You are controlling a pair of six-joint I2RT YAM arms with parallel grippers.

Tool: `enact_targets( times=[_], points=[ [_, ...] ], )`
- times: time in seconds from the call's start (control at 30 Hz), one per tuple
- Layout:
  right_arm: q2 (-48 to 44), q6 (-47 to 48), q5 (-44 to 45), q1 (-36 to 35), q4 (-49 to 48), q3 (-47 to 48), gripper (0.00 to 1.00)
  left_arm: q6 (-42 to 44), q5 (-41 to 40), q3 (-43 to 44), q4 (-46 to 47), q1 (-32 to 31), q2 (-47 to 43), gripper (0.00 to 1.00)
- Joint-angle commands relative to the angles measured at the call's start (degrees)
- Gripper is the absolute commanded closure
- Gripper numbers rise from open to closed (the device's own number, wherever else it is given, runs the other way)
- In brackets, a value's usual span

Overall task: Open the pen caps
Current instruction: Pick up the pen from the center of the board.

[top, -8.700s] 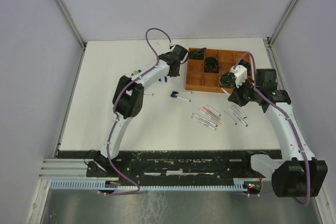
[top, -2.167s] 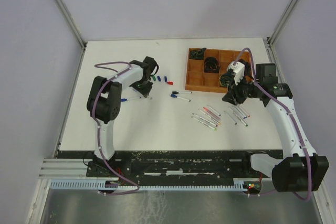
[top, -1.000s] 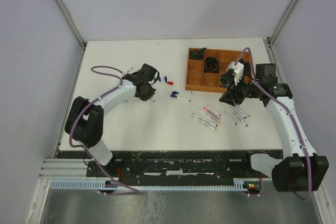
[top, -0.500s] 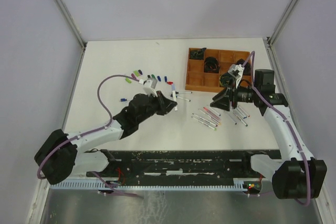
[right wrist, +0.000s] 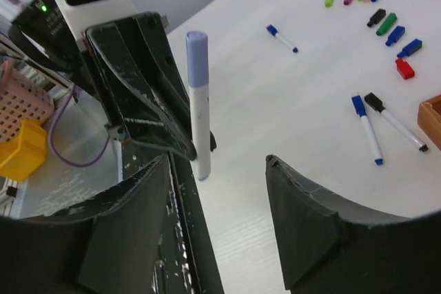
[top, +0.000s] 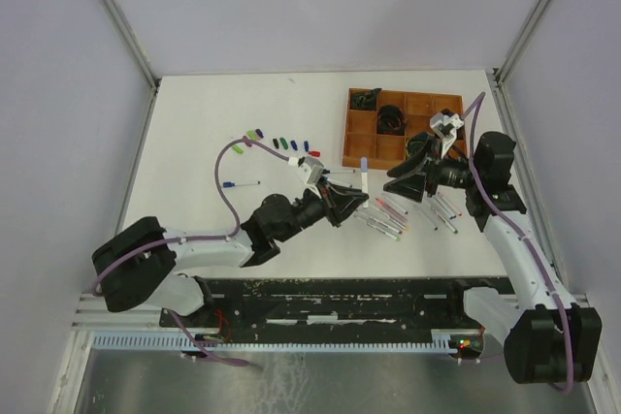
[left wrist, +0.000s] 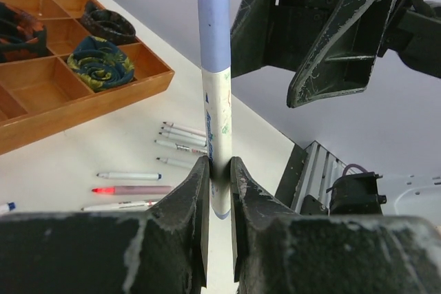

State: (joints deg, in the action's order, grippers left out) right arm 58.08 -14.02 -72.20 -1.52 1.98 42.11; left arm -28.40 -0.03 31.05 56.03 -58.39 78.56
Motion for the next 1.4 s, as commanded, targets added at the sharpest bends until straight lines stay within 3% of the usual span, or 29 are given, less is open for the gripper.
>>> enact_targets(
  times=[0.0,0.07,0.2,0.57,1.37],
  points=[
    [-2.7,-16.6,0.6,-0.4,-22.9,-3.5,0.32,4.3,-2.9,4.5,8.5,-2.3,2.7,0.97],
    [-3.2,-19.6,1.4,-0.6,-28.1,-5.2,0.28,4.5,-3.4,5.9,8.7,-3.0,4.0,0.97],
    [-3.3,-20.3,1.8,-1.7,-28.4,-5.6,0.27,4.2,-4.8,7.7,9.3,-3.9,6.0,0.97],
    [-4.2,-23.3,5.5,-2.5,-29.3,-6.4,0.35,2.3,-5.2,9.5,12.1,-5.1,9.9,0.97],
    [-4.8,-17.0,6.7,-4.5,-24.8,-7.4,0.68,-0.4,-6.9,12.9,14.9,-6.5,13.3,0.97]
  ],
)
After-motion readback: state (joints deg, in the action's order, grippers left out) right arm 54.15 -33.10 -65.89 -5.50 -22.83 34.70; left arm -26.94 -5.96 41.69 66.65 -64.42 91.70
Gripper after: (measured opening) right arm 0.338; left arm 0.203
